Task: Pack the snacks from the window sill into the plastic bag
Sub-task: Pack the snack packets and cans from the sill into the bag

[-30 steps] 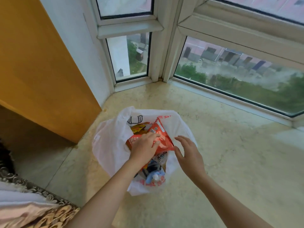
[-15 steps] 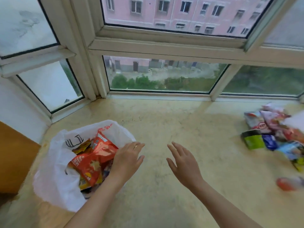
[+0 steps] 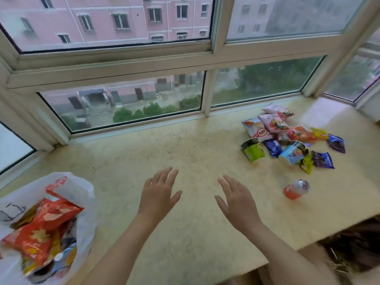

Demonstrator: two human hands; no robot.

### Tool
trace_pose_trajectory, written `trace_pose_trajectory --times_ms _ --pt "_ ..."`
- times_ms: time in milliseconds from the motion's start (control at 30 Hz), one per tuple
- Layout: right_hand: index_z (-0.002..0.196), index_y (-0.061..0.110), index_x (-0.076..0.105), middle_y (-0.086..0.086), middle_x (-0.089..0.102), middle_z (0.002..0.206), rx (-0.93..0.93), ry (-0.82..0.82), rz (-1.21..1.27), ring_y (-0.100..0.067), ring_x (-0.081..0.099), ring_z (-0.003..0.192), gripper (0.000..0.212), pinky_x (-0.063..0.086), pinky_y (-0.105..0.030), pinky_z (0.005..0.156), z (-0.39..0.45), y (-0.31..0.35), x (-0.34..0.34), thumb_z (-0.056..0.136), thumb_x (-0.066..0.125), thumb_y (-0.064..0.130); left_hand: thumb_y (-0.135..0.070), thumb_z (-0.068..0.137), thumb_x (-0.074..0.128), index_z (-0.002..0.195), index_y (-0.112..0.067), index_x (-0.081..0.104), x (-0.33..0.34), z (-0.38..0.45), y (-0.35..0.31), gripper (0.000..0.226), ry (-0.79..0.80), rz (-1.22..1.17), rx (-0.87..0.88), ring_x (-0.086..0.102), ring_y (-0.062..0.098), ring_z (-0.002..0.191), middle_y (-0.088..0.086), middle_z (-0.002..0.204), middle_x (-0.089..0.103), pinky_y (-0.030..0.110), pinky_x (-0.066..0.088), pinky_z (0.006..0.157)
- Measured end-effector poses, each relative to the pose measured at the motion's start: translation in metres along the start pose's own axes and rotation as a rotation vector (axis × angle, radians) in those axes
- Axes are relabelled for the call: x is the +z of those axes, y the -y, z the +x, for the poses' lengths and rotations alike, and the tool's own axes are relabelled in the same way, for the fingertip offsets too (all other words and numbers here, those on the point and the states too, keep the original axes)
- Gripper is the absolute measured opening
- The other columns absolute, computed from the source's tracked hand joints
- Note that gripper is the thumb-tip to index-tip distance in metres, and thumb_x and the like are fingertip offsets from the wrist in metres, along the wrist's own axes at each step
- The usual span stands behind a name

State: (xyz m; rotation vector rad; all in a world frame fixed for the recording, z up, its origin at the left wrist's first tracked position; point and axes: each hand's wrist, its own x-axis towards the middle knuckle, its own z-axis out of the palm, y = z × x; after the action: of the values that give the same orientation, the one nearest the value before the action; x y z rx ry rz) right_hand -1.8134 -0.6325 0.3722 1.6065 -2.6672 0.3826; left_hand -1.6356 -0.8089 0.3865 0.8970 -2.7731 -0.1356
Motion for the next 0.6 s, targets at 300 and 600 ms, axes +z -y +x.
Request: trace_pose_trajectory --times_ms 300,600 --pt "0.127 0.015 0.058 -0.011 0.059 0.129 0.138 0.009 -0.066 -0.030 0.059 0.113 0.053 0.051 -0.045 0.091 -0.033 -0.140 -0.037 0.087 0.039 0.045 -0.047 0.063 0.081 0.128 -0.015 0.058 0.046 0.050 -0.137 0.076 0.046 -0.019 0.074 0.062 0.027 0.110 0.007 0.128 0.061 0.041 0.053 0.079" --pt "0.119 0.013 0.064 -0.011 0.063 0.121 0.251 0.073 -0.087 -0.030 0.062 0.109 0.053 0.052 -0.046 0.089 -0.016 -0.219 -0.044 0.088 0.036 0.045 -0.061 0.081 0.036 0.128 -0.018 0.058 0.082 0.117 -0.198 0.067 0.113 -0.026 0.178 0.062 0.024 0.111 0.003 0.129 0.060 0.039 0.053 0.079"
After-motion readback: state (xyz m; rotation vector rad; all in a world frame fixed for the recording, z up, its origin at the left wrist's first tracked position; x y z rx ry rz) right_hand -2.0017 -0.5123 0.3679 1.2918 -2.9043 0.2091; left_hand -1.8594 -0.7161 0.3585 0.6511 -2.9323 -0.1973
